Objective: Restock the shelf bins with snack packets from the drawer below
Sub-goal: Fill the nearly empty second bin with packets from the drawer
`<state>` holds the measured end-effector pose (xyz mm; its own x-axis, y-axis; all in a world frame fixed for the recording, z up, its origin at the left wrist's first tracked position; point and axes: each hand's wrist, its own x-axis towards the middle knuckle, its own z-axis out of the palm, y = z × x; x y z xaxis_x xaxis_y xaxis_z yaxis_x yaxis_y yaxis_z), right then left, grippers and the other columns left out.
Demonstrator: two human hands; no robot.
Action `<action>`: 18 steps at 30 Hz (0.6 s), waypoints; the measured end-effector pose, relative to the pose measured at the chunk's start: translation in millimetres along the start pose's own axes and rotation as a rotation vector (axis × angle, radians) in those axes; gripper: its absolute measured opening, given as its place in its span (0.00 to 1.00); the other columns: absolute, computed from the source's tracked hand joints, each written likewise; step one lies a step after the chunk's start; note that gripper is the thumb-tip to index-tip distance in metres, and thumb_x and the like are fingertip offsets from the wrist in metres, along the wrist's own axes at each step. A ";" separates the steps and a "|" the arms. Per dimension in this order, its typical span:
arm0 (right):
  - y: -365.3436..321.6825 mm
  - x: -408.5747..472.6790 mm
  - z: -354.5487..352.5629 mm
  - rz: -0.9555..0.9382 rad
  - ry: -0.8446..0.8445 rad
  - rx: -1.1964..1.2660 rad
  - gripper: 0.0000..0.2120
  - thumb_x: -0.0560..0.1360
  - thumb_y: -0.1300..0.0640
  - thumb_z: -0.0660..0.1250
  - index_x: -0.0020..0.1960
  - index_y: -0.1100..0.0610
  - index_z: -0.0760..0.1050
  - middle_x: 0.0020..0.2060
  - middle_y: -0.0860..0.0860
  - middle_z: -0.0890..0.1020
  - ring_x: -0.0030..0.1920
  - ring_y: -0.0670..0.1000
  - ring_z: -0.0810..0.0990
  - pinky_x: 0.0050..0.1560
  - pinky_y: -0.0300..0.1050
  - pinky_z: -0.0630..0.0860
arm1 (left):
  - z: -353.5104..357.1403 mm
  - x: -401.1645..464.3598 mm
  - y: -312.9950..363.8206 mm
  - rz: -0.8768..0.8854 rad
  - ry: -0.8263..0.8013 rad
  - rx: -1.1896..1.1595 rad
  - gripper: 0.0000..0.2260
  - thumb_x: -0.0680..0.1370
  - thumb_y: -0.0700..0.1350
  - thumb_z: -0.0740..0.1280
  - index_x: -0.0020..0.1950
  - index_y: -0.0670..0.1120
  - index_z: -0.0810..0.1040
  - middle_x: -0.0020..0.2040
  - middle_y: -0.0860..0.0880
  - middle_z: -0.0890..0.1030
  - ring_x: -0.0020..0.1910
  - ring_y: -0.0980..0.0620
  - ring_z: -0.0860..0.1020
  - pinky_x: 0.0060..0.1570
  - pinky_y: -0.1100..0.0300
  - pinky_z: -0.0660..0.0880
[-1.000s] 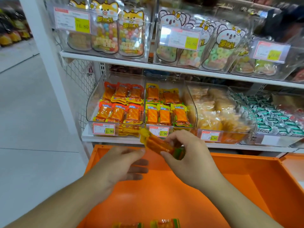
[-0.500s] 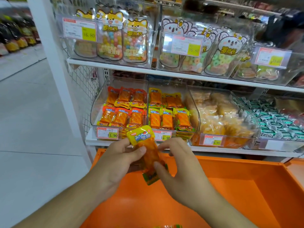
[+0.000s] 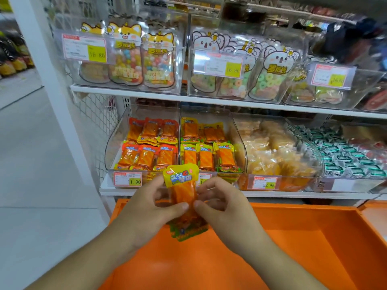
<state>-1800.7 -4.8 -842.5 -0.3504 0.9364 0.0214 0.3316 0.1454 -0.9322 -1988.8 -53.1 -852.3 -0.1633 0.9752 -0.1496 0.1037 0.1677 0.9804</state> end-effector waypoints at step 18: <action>42.4 73.7 -93.6 -0.089 0.015 -0.760 0.37 0.79 0.59 0.65 0.83 0.45 0.54 0.81 0.37 0.55 0.82 0.42 0.50 0.77 0.32 0.46 | 74.0 202.6 73.8 0.027 0.273 0.161 0.19 0.72 0.46 0.79 0.60 0.43 0.79 0.46 0.47 0.85 0.46 0.48 0.84 0.52 0.51 0.81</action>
<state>-1730.5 100.3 -846.7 -0.3934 0.9145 0.0948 0.8161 0.3948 -0.4220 -1941.6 167.6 -819.7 -0.4131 0.9086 -0.0619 0.2624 0.1839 0.9473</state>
